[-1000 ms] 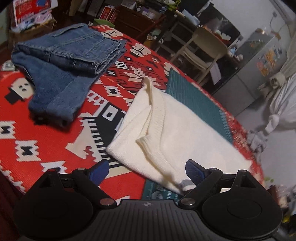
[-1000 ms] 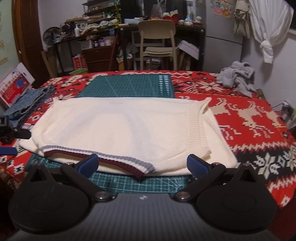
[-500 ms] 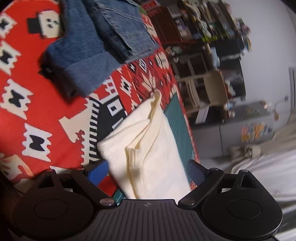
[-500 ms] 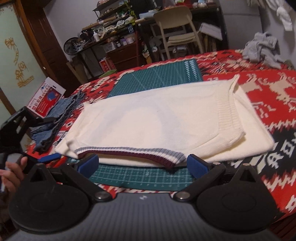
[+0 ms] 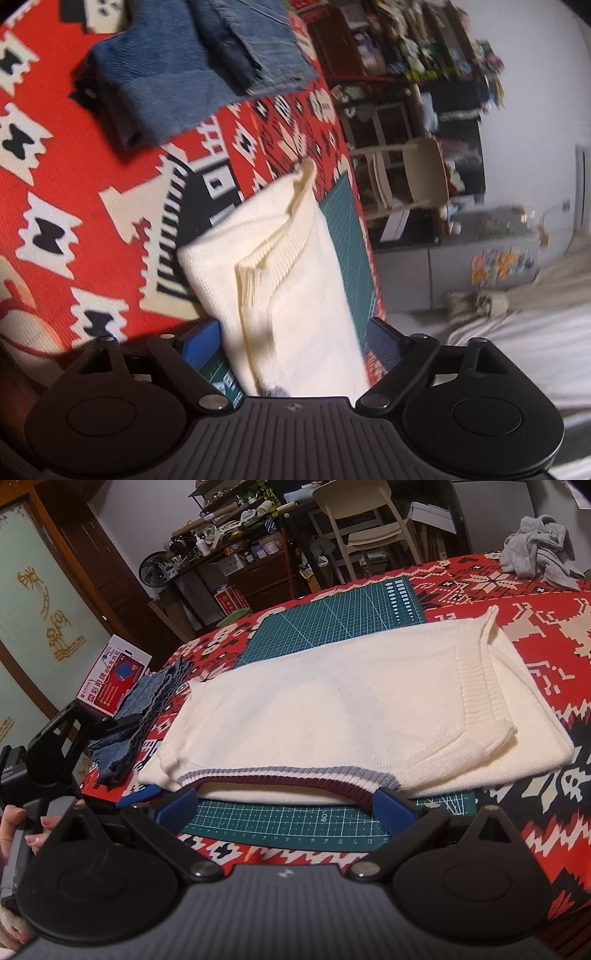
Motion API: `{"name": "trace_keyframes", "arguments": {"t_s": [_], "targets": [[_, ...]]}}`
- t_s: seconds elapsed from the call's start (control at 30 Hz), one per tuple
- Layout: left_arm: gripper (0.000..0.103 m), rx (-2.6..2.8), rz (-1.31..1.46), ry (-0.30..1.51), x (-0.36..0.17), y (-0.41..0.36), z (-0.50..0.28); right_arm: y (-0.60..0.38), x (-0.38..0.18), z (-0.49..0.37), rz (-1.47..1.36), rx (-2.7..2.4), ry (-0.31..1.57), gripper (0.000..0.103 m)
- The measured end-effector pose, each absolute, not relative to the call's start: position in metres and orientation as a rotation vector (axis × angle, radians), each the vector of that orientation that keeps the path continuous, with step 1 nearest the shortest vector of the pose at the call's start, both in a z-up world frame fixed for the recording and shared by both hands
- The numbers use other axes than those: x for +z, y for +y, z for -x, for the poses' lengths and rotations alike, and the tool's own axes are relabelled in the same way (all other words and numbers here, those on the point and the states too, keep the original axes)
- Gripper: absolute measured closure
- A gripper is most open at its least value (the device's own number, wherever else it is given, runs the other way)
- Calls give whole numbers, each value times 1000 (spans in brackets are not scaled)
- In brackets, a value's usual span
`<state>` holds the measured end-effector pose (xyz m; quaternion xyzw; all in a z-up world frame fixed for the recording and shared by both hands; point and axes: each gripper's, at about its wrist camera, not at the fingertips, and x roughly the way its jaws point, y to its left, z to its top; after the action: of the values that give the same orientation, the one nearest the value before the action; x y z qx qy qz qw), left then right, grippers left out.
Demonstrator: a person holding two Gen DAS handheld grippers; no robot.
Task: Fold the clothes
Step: 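Move the open left tool to the folded sweater's corner, then close the left tool on the sweater's corner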
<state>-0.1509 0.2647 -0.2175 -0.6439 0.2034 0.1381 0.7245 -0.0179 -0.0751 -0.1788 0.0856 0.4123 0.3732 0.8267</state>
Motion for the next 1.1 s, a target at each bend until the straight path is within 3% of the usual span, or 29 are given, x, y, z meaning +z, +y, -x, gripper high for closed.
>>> {"name": "trace_keyframes", "arguments": {"t_s": [0.37, 0.63, 0.93, 1.03, 1.1], "targets": [[27, 361, 1372, 415, -212, 274, 157, -77, -179, 18, -186, 788, 885, 1], [56, 382, 1382, 423, -221, 276, 157, -73, -177, 22, -167, 797, 881, 1], [66, 410, 1241, 458, -213, 280, 141, -77, -178, 21, -191, 786, 892, 1], [78, 448, 1186, 473, -210, 278, 137, -77, -176, 22, -186, 792, 887, 1], [93, 481, 1125, 496, -209, 275, 135, -78, -176, 22, -186, 793, 886, 1]]}}
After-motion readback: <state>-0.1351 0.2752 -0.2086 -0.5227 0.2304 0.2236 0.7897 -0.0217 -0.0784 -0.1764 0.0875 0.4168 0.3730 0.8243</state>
